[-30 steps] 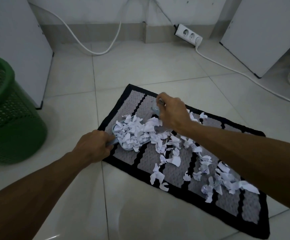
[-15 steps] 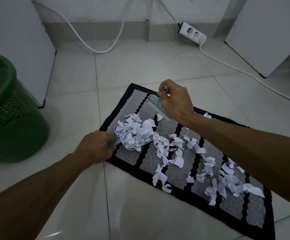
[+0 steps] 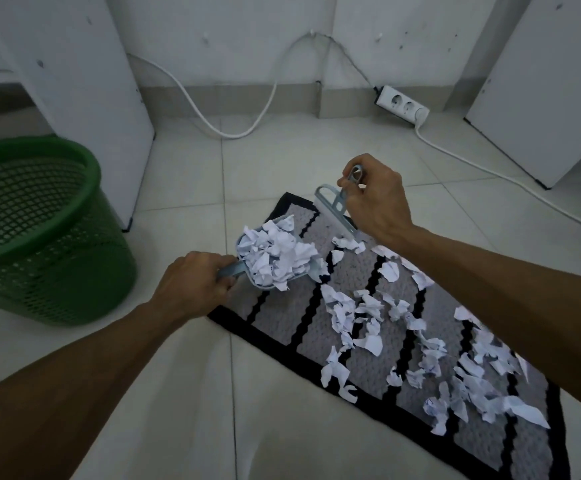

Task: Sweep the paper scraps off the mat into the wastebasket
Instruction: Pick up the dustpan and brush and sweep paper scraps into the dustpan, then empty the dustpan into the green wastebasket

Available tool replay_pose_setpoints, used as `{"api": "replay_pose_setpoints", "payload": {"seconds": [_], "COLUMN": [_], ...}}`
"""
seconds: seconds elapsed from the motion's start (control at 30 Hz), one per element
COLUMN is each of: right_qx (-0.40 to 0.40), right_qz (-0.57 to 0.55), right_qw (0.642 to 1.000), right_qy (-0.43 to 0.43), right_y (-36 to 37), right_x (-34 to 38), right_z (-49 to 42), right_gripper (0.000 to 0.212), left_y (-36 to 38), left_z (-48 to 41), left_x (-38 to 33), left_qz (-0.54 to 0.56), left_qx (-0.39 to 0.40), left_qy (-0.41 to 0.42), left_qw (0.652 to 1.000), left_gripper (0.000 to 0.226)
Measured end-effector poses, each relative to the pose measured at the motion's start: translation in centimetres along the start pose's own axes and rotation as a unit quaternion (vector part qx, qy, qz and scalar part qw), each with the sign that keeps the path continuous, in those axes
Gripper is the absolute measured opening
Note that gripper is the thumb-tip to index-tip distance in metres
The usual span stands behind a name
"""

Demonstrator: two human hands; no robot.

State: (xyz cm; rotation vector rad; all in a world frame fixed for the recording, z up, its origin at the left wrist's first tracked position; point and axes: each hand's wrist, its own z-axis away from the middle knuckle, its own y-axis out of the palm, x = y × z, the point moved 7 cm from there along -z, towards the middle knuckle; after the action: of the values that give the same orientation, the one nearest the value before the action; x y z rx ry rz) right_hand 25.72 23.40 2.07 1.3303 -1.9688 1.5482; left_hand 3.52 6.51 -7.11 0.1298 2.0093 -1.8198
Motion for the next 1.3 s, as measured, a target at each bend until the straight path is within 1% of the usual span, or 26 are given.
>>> {"api": "replay_pose_setpoints", "payload": {"seconds": [0.07,0.17,0.27,0.43,0.5,0.57,0.63,0.7,0.77,0.9,1.0,1.07,1.17,1.3], "right_qx": [-0.001,0.016,0.044,0.089,0.111,0.128,0.148,0.167,0.178,0.192,0.198,0.200,0.200,0.188], "right_qz": [-0.008,-0.028,-0.024,-0.062,-0.074,-0.076,-0.071,-0.073,-0.073,-0.064,-0.055,-0.054,-0.057,-0.045], "right_qw": [1.000,0.999,0.999,0.994,0.991,0.989,0.986,0.983,0.981,0.978,0.977,0.977,0.977,0.980], "right_qy": [-0.001,0.002,-0.004,-0.015,-0.019,-0.022,-0.024,-0.027,-0.037,-0.048,-0.052,-0.053,-0.053,-0.049], "right_y": [-0.2,0.5,2.0,6.3,8.5,10.6,12.6,14.3,15.5,16.9,17.2,17.1,16.6,15.4], "right_x": [1.4,4.0,7.2,12.7,14.5,15.6,16.5,17.4,18.3,19.2,19.1,18.9,18.5,17.5], "right_z": [-0.9,-2.3,-3.4,-3.1,-2.3,-1.3,-0.2,1.0,1.9,3.5,4.0,4.1,3.9,3.3], "right_gripper": [0.008,0.014,0.011,0.012,0.014,0.013,0.012,0.011,0.011,0.015,0.017,0.016,0.015,0.015], "left_y": [-2.5,-7.2,-12.8,-20.9,-23.1,-24.5,-25.5,-26.4,-26.5,-25.4,-24.1,-23.7,-23.9,-25.1], "left_z": [0.0,0.0,0.8,4.5,6.4,8.4,10.7,13.0,14.4,14.6,13.7,13.2,12.7,12.4], "left_x": [0.5,1.8,3.0,5.6,7.5,10.1,12.5,14.4,15.3,14.8,13.8,12.9,11.3,9.6], "left_qz": [0.010,0.011,0.022,0.038,0.036,0.030,0.000,-0.071,-0.155,-0.287,-0.362,-0.394,-0.417,-0.408], "left_qx": [-0.011,-0.038,-0.066,-0.126,-0.151,-0.163,-0.175,-0.187,-0.181,-0.118,-0.077,-0.065,-0.083,-0.149], "left_qy": [-0.022,-0.053,-0.067,-0.087,-0.123,-0.180,-0.233,-0.282,-0.301,-0.282,-0.236,-0.203,-0.166,-0.117], "left_qw": [1.000,0.998,0.995,0.988,0.980,0.970,0.957,0.938,0.923,0.908,0.898,0.894,0.890,0.893], "left_gripper": [0.024,0.033,0.033,0.031,0.031,0.033,0.030,0.026,0.027,0.021,0.021,0.022,0.026,0.036]}}
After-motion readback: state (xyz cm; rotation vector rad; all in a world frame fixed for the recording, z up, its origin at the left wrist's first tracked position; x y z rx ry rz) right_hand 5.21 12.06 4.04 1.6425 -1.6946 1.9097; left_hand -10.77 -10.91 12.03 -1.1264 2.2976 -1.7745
